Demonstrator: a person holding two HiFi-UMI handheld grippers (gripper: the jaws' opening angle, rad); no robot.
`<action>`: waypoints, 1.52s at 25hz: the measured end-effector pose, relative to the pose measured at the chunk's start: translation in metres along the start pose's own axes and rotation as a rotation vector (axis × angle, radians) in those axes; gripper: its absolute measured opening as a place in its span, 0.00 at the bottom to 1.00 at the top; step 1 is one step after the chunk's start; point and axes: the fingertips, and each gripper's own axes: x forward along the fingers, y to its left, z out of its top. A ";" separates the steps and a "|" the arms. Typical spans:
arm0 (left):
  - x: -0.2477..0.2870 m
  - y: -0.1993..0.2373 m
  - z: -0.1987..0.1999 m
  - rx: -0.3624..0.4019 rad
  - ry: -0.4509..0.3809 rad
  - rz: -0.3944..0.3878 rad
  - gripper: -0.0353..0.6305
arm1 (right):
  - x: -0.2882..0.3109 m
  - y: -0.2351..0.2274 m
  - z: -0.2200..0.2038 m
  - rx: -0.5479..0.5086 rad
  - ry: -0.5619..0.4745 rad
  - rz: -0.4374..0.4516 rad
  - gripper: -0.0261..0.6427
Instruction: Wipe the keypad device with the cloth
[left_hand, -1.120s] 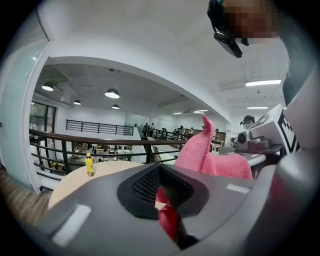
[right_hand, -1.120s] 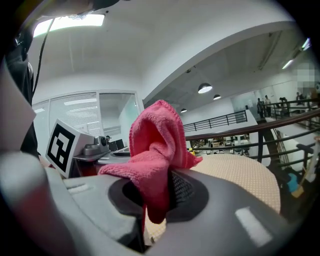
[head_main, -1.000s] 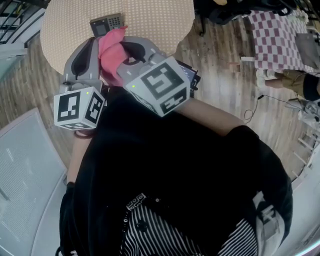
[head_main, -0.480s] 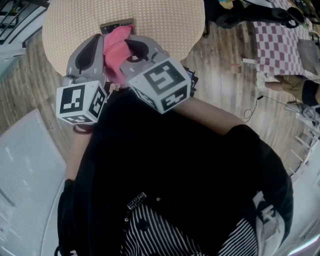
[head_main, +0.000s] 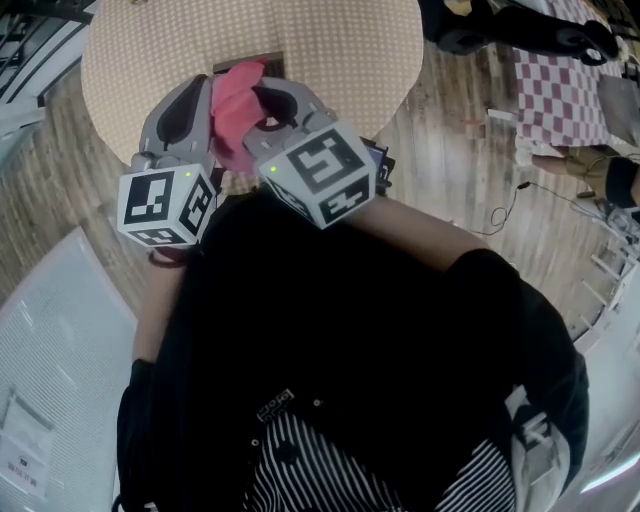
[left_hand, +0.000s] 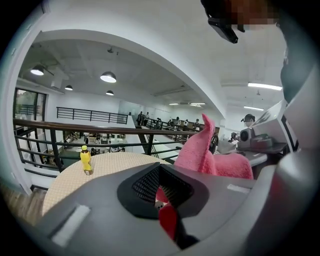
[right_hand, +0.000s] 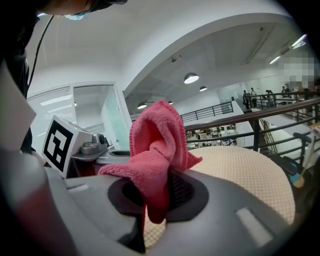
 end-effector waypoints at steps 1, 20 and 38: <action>0.004 0.006 -0.002 -0.004 0.007 -0.008 0.05 | 0.007 -0.002 0.001 0.005 -0.001 -0.004 0.14; 0.080 0.062 -0.063 0.016 0.249 -0.225 0.05 | 0.089 -0.053 -0.047 0.143 0.118 -0.136 0.14; 0.151 0.053 -0.176 0.440 0.667 -0.544 0.05 | 0.122 -0.080 -0.173 0.111 0.339 -0.245 0.14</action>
